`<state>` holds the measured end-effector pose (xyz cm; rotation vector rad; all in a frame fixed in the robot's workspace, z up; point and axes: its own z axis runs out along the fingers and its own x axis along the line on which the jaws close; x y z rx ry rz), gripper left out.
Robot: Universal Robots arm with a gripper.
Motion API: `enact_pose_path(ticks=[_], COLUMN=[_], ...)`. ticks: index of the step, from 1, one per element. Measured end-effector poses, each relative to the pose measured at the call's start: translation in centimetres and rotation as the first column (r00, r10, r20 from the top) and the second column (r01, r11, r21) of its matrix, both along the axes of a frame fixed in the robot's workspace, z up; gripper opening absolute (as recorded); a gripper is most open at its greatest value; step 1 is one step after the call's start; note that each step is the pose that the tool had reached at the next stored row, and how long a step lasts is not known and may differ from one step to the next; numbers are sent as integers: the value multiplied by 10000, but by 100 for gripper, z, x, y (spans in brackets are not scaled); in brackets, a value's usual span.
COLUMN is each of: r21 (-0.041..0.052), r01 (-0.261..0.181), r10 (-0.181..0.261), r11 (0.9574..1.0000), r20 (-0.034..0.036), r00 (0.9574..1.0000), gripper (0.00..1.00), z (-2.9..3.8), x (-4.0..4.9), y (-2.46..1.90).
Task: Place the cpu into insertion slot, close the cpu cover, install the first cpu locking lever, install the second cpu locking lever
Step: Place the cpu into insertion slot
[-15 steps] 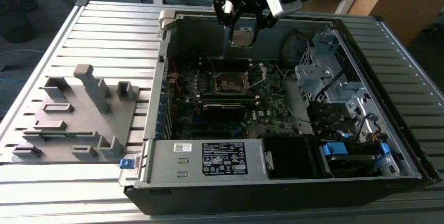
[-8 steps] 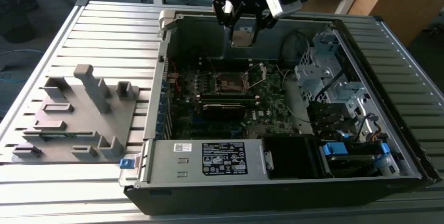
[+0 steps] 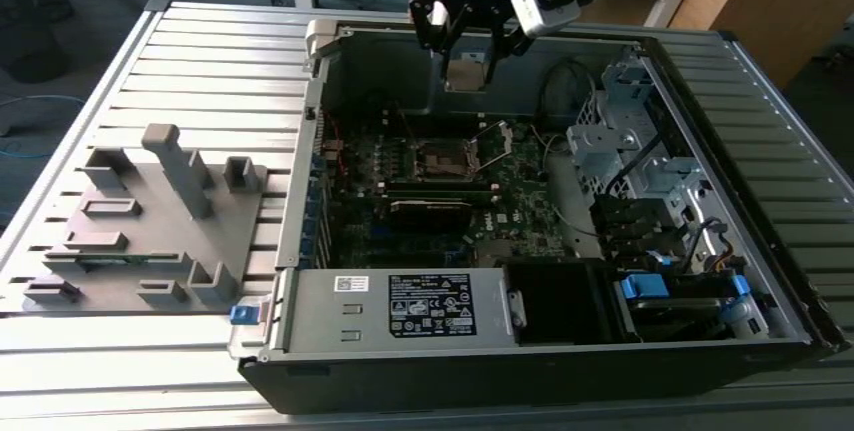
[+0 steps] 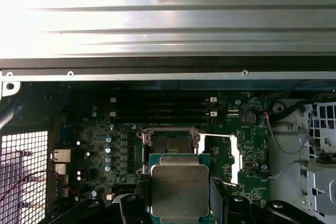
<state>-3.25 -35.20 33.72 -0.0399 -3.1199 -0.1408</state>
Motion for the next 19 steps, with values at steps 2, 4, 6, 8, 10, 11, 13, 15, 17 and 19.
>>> enact_pose_path(ticks=[2,4,6,8,10,11,13,15,17,19], r21=[-1,3,2,-1,2,2,0,-2,1,2], r01=[0,0,0,1,0,0,0,1,0,0], r10=[0,0,0,-1,0,0,0,-1,0,0], r11=[10000,10000,10000,10000,10000,10000,10000,10000,10000,10000], r20=[0,1,1,0,1,1,0,-1,1,1], r00=[10000,10000,10000,10000,10000,10000,10000,10000,10000,10000], gripper=[54,54,54,54,54,54,54,54,54,54], z=[0,-31,-30,-32,-45,-52,-65,-66,-70,-84], x=[0,0,0,0,0,0,-1,-1,-1,-1], y=[0,0,0,0,0,0,0,0,0,0])
